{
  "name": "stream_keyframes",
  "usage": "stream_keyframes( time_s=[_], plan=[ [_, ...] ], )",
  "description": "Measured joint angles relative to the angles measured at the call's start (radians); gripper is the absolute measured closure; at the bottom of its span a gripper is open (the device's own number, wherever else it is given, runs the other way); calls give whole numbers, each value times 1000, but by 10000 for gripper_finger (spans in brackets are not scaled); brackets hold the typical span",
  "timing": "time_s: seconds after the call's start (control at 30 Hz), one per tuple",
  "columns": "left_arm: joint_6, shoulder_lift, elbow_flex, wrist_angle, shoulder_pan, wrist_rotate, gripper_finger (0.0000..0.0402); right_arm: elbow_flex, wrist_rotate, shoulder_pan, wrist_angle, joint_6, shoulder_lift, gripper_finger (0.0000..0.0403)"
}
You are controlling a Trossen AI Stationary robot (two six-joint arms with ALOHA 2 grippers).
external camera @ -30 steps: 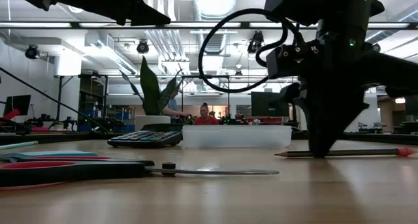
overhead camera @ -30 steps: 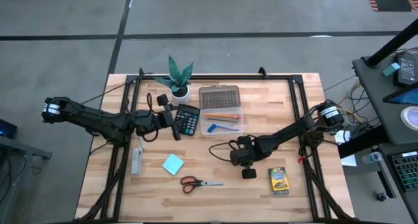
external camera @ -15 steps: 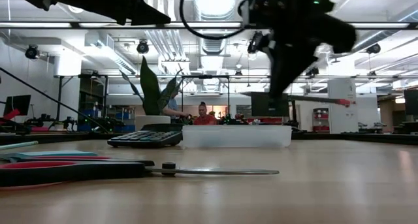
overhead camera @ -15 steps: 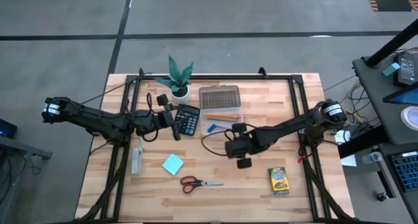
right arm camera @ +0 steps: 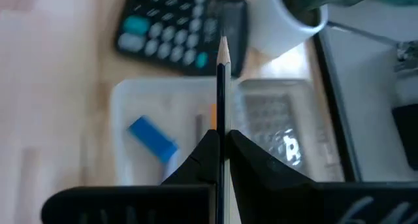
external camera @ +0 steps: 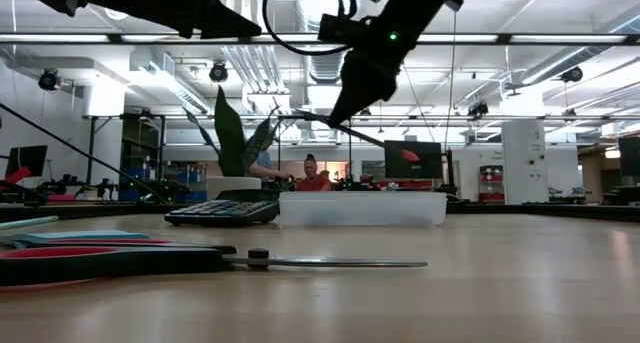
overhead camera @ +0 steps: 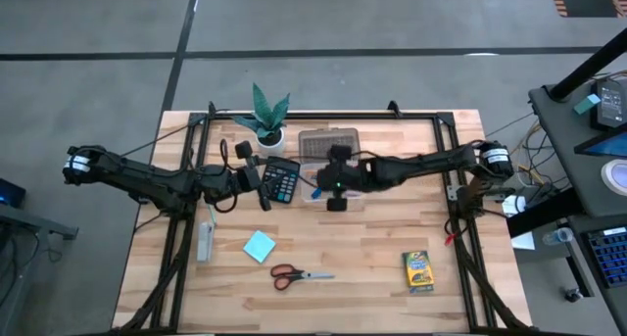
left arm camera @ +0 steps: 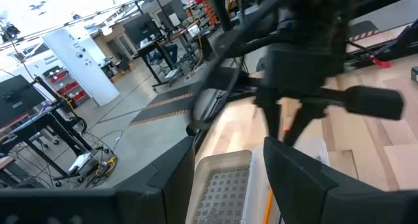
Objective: Pack school essentials
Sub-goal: Put the black and orange pencil into the supplies box, then put the blue sticky note into the supplies box
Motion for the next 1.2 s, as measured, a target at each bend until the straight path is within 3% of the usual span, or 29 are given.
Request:
stream_keyframes(
  time_s=[0.53,0.93,1.2],
  plan=[
    [2,0,1,-1,0,0,235,0,-3,-42,41,-47,146,388],
    [2,0,1,0,0,0,235,1,-23,-52,53,-27,162,273],
    [2,0,1,1,0,0,235,1,-24,-47,34,38,106,255]
  ],
)
